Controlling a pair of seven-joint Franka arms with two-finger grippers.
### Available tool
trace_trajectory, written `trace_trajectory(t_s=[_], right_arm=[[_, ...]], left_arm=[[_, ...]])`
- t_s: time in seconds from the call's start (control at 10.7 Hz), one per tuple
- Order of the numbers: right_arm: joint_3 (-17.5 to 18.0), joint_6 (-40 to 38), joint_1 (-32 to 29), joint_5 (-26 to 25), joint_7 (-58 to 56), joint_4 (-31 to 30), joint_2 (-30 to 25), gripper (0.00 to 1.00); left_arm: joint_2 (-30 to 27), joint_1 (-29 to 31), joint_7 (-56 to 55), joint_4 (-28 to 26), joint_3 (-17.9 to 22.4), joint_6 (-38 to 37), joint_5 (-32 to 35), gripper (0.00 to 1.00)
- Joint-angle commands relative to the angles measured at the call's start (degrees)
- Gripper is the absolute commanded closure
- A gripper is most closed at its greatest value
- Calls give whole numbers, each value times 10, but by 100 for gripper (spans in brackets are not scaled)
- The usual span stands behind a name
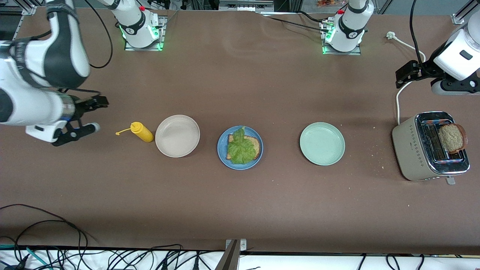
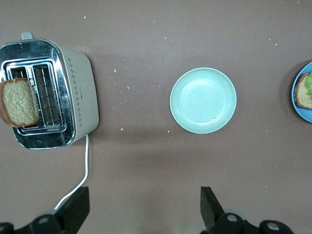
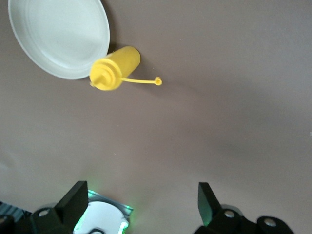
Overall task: Make sandwich in blue plate with both arms
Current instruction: 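Withdraw the right gripper back toward the mustard bottle, then grasp the yellow mustard bottle with the right gripper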
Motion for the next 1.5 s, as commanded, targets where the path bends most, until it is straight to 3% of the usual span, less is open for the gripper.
trace_trajectory(t_s=[0.0,0.28,0.47,0.94,1.13,1.41], right_arm=[[-52,62,-47,67,-225,-56,3,0],[-52,67,-143,186,-439,-57,59,0],[-51,64,-187,293,-602,-55,110,0],[-49,45,-203,530,-871,-56,220,0],[-33,28,-202,590,-922,-56,247,0],[-14,7,-202,641,-1027,-56,276,0]], left_arm=[[4,1,-6,13,-2,-11,-2,0],[4,1,-6,13,-2,-11,-2,0],[4,1,-6,13,-2,-11,-2,0],[4,2,-6,13,-1,-11,-2,0],[4,2,-6,13,-1,-11,-2,0],[4,2,-6,13,-1,-11,-2,0]])
